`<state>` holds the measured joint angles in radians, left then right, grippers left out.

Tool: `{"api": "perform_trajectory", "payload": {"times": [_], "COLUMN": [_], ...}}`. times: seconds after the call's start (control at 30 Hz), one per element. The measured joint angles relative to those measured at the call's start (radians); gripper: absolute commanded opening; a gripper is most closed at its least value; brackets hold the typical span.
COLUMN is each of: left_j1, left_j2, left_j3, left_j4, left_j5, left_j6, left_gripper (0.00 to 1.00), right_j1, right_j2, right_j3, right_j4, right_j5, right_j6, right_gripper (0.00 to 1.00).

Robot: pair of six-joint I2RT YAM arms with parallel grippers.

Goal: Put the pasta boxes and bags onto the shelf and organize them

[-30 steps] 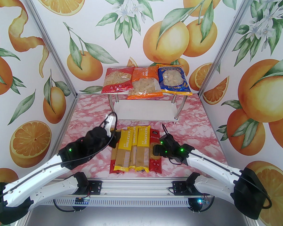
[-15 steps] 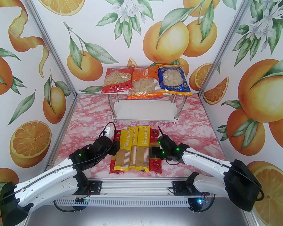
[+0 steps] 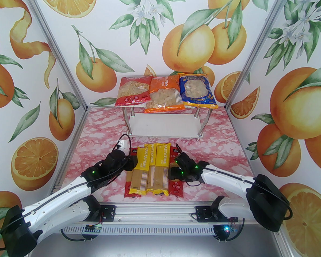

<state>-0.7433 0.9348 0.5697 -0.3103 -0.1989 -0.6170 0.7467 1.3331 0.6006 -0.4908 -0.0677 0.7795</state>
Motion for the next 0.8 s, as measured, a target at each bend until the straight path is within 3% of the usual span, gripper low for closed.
{"api": "perform_trajectory", "payload": {"times": [0.1,0.3,0.53,0.8], "left_j1": [0.016,0.048,0.071,0.078], "left_j2": [0.028,0.042,0.042,0.074], "left_j3": [0.0,0.0,-0.001,-0.003], "left_j4": [0.027,0.061,0.084,0.127], "left_j5": [0.018,0.047,0.07,0.079], "left_j6": [0.014,0.04,0.052,0.062], "left_gripper": [0.52,0.53,0.53,0.53], "right_j1": [0.011,0.02,0.037,0.04], "right_j2": [0.027,0.035,0.0,-0.153], "right_j3": [0.018,0.043,0.045,0.05], "right_j4": [-0.013,-0.045,-0.07,-0.246], "right_j5": [0.014,0.028,0.074,0.213], "right_j6": [0.012,0.036,0.039,-0.002], "right_gripper": [0.53,0.17,0.0,0.0]}}
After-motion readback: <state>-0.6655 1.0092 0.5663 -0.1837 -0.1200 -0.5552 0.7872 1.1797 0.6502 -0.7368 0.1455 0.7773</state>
